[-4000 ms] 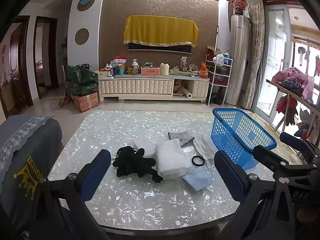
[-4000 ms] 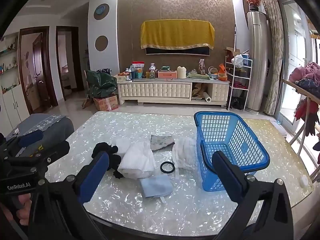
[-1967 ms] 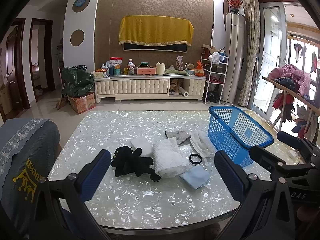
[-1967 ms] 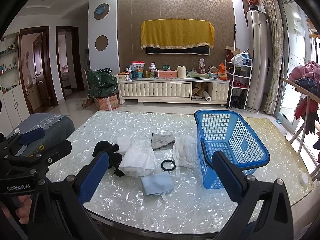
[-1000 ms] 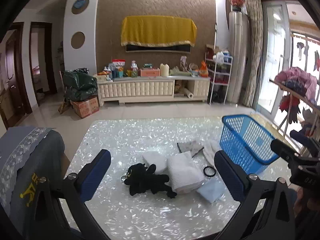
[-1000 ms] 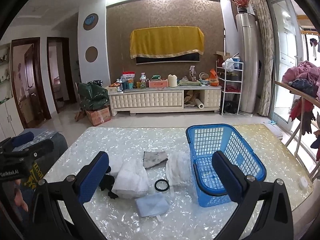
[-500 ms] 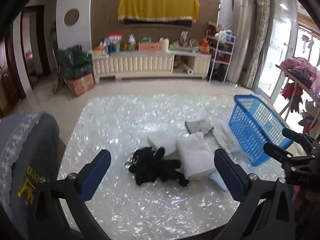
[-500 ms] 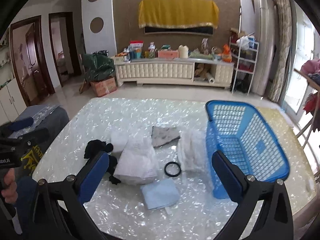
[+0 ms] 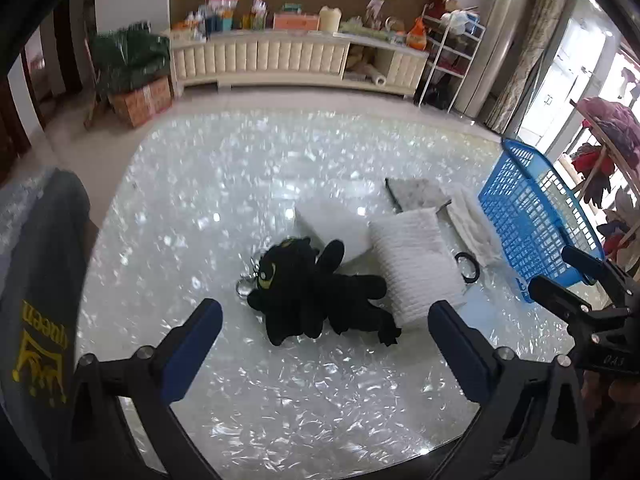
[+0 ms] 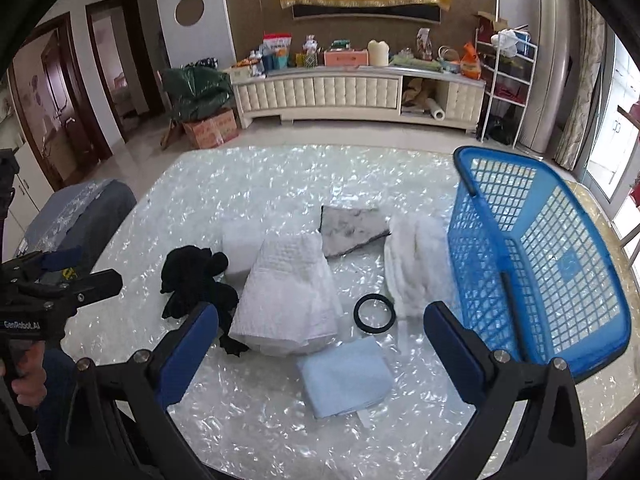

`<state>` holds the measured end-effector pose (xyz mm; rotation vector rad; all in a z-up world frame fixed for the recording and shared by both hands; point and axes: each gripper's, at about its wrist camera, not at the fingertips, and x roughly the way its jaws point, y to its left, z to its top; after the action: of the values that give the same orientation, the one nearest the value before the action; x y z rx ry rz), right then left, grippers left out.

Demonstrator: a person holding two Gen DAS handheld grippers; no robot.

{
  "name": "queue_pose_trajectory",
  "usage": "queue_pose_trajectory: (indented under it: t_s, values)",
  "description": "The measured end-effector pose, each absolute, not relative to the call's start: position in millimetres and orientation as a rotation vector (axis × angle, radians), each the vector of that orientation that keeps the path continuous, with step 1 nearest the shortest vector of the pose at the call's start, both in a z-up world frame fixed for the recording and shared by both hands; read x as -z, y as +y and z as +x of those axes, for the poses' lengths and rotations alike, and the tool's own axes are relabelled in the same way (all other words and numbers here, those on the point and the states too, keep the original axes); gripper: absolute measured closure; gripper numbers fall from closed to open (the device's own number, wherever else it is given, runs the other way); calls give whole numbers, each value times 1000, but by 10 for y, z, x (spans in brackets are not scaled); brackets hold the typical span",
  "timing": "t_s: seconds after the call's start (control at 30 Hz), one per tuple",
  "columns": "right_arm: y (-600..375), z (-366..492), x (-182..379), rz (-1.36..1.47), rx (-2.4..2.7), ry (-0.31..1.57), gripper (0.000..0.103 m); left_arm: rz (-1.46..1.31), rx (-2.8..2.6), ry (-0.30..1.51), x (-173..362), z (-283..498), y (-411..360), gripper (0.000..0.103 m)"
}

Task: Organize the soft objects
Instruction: 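Reach the left tool to the black plush toy while the right tool approaches the white quilted towel, then grasp the black plush toy with the left tool while the right tool grasps the white quilted towel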

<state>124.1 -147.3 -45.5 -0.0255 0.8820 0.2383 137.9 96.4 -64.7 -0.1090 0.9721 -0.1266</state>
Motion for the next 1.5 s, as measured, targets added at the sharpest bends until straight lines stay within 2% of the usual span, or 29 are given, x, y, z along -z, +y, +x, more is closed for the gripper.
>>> queue_pose_trajectory:
  t_s: [0.53,0.73,0.93,1.07,1.2,1.33,1.5]
  values:
    - [-1232,1734,698,-96,-322,952,1,-289,83,1199,1366,1977,1132,10]
    - [-1182,1860,845,-118,-336,995,2,-351,23,1227,1514,2127,1151,10]
    - [-1184,1969,1002,-104,-341,1064,6,-355,-37,1266,1645,2259,1130,10]
    - [-1167,2067,1046,-52,-360,1107,14,-371,-84,1273,1701,2310,1160,10]
    - [-1096,2119,1105,-52,-371,1139,14,-396,-130,1280,1749,2330,1204,10]
    - [-996,2151,1180,-65,-372,1172,16,-421,-166,1294,1837,2354,1233,9]
    - [-886,2178,1370,-107,-356,1236,16,-386,-174,1301,1887,2367,1231,2]
